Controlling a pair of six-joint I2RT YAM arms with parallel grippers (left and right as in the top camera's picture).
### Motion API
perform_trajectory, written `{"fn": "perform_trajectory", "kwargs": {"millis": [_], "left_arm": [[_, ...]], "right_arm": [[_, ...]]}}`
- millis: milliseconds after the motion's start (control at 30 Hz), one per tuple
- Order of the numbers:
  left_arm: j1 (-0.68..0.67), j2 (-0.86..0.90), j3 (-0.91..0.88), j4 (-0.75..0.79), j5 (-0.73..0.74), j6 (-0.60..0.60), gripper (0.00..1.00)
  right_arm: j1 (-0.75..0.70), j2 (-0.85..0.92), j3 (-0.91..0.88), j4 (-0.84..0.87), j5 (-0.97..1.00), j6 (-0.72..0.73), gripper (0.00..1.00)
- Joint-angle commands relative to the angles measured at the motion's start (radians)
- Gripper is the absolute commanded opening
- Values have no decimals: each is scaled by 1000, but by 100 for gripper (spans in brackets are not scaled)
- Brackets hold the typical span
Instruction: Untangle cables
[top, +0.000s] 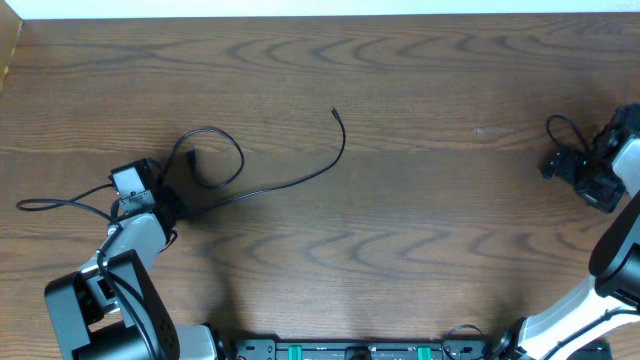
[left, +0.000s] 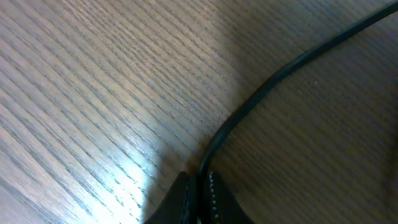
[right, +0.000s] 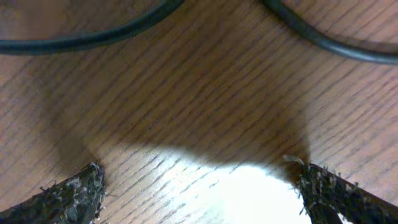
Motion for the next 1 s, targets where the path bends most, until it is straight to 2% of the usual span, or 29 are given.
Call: {"fn": "perform_trajectory", "kwargs": {"millis": [0, 333, 500, 967], "left_arm": [[-10, 69, -65, -43, 144, -2, 8], [-10, 69, -65, -43, 144, -2, 8], [-10, 69, -65, -43, 144, -2, 8], [-10, 69, -65, -43, 144, -2, 8]], "right_arm": [[-10, 80, -82, 49, 61, 19, 99], [-42, 85, -107, 193, 61, 18, 99], [-61, 97, -107, 230, 53, -28, 99], [-131, 229, -107, 373, 60, -34, 99]]}}
